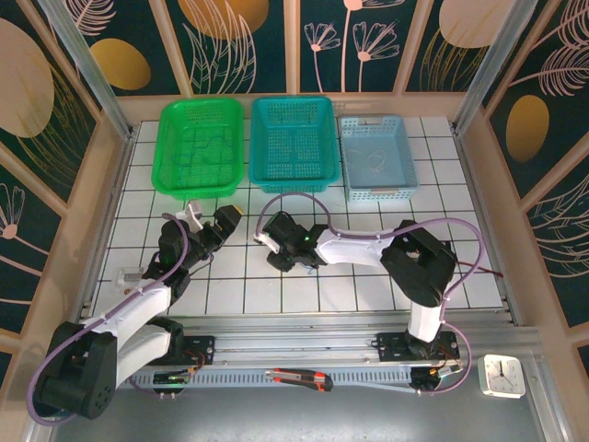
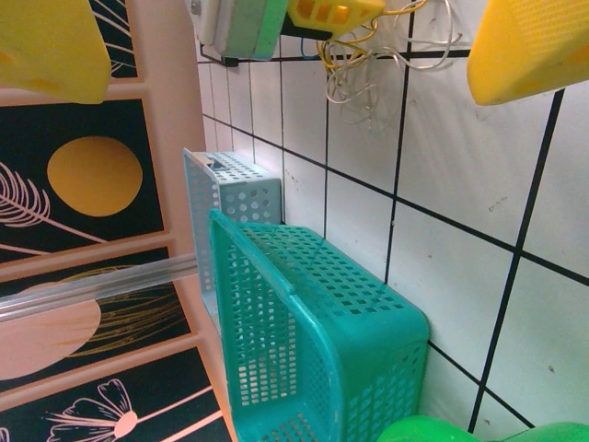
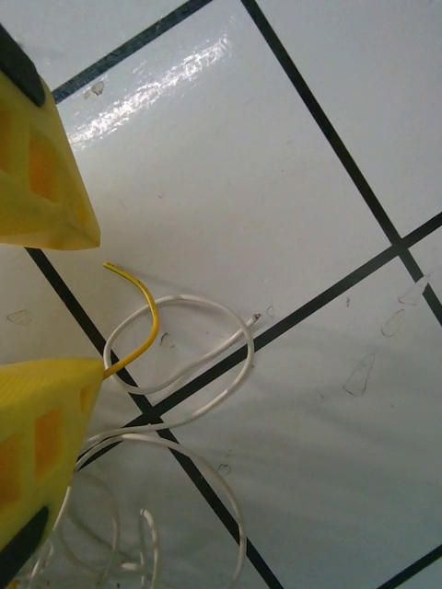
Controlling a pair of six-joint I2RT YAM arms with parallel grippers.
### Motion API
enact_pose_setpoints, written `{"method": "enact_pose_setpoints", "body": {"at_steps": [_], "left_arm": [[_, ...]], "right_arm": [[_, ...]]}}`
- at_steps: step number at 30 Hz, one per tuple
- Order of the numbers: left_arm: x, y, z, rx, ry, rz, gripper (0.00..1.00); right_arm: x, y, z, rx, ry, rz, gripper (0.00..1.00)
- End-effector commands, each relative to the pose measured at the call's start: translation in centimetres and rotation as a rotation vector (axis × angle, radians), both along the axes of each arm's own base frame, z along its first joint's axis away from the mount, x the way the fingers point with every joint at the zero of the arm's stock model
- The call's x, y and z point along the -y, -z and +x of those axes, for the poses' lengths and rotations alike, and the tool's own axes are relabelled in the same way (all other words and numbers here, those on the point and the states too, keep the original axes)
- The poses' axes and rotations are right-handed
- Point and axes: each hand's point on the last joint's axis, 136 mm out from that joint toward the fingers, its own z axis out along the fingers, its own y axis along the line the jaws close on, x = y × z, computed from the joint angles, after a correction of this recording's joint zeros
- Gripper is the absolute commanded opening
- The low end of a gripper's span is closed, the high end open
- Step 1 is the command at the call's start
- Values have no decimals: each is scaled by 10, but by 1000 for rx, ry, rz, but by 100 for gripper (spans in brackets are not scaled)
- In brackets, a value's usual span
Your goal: Untangle the cables
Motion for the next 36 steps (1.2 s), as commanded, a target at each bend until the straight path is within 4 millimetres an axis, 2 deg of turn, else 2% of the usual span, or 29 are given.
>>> {"method": "enact_pose_setpoints", "body": {"at_steps": [1, 8, 14, 22, 27, 28, 31, 33, 36], "left_arm": [[3, -7, -2, 28, 14, -27, 99], [2, -2, -3, 17, 12, -26, 99], [2, -1, -3, 16, 12, -23, 99], [3, 0, -2, 14, 13, -21, 99], [13, -7, -2, 47, 90, 23, 99], [16, -8, -2, 55, 112, 46, 97], [22, -3, -2, 63, 173, 175, 90], [29, 6, -4, 53, 219, 303, 86], [43, 24, -11, 35, 299, 489, 83]], "right_arm": [[-5, 1, 8, 26, -5, -3, 31], [-12, -9, 6, 10, -26, 30, 0], [-15, -30, 4, -18, -25, 116, 0], [-2, -97, 22, -36, 50, 379, 0], [12, -119, 34, -35, 144, 476, 0], [15, -121, 35, -40, 165, 494, 4], [28, -119, 43, -60, 259, 530, 26], [38, -111, 47, -73, 333, 540, 35], [56, -94, 54, -89, 462, 538, 40]]}}
